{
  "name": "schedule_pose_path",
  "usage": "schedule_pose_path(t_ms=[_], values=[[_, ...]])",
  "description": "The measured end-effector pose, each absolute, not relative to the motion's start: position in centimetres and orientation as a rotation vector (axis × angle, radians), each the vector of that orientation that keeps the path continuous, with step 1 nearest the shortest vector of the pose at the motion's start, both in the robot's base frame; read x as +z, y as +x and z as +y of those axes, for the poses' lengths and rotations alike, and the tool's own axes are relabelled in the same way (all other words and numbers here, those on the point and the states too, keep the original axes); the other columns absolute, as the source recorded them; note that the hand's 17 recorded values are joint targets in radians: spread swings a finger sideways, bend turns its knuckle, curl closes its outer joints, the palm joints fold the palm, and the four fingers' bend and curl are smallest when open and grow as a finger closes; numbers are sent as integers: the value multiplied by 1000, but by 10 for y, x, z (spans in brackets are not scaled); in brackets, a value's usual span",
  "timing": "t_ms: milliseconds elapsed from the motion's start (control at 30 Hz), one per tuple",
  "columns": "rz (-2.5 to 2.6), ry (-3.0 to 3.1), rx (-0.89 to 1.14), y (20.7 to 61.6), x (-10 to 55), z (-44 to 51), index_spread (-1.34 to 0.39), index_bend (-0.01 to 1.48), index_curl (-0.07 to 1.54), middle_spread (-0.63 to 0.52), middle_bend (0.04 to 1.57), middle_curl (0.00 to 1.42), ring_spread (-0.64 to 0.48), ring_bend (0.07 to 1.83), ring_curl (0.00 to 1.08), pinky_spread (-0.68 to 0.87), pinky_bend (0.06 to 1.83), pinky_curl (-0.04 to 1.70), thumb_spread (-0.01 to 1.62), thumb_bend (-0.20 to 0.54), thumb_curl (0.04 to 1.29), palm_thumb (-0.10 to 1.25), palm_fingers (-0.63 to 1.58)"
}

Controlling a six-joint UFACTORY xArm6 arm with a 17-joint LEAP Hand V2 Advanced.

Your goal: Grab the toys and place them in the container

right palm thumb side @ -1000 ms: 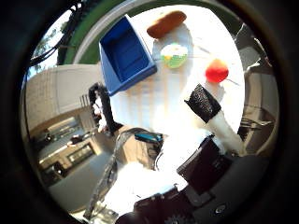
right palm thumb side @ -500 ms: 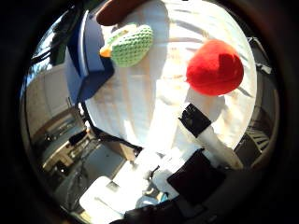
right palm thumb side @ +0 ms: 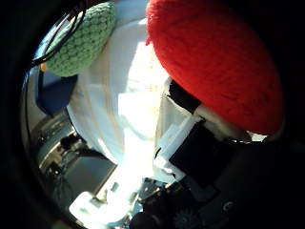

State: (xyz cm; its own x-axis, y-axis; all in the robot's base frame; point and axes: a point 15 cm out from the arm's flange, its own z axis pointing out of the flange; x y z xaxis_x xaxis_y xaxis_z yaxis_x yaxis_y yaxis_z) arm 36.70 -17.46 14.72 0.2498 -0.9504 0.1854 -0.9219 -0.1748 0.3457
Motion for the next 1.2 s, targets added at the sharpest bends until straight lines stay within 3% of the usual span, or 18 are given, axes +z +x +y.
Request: schedule_pose_path(t_ms=[67,100,200,333,733,1000,1200], values=[[-1694,2137,-107,362,155,-177,-335,129,113,-169,747,611,64,1184,637,351,806,290,1041,-25,391,787,874],[-1694,2139,-107,362,159,-178,-391,179,82,-196,809,659,32,1217,663,343,1005,348,1040,-20,399,806,1033],[-1708,2135,-107,356,175,-180,-477,250,61,-229,886,740,-8,1232,707,308,1232,450,1038,-22,413,829,1102],[-1708,2116,-148,340,202,-175,-589,386,40,-253,964,833,-48,1254,750,266,1379,551,1074,-16,431,854,1077],[-1632,2284,-276,328,322,-95,-850,704,-14,-286,1066,1032,-103,1345,829,184,1494,703,1219,-10,486,956,931],[-1577,2631,-344,351,386,45,-942,830,-16,-286,1100,1101,-113,1390,851,160,1529,761,1229,-11,527,993,883],[-1562,2694,-345,385,380,129,-982,889,-17,-284,1116,1128,-116,1416,861,152,1544,792,1231,-15,548,993,857]])
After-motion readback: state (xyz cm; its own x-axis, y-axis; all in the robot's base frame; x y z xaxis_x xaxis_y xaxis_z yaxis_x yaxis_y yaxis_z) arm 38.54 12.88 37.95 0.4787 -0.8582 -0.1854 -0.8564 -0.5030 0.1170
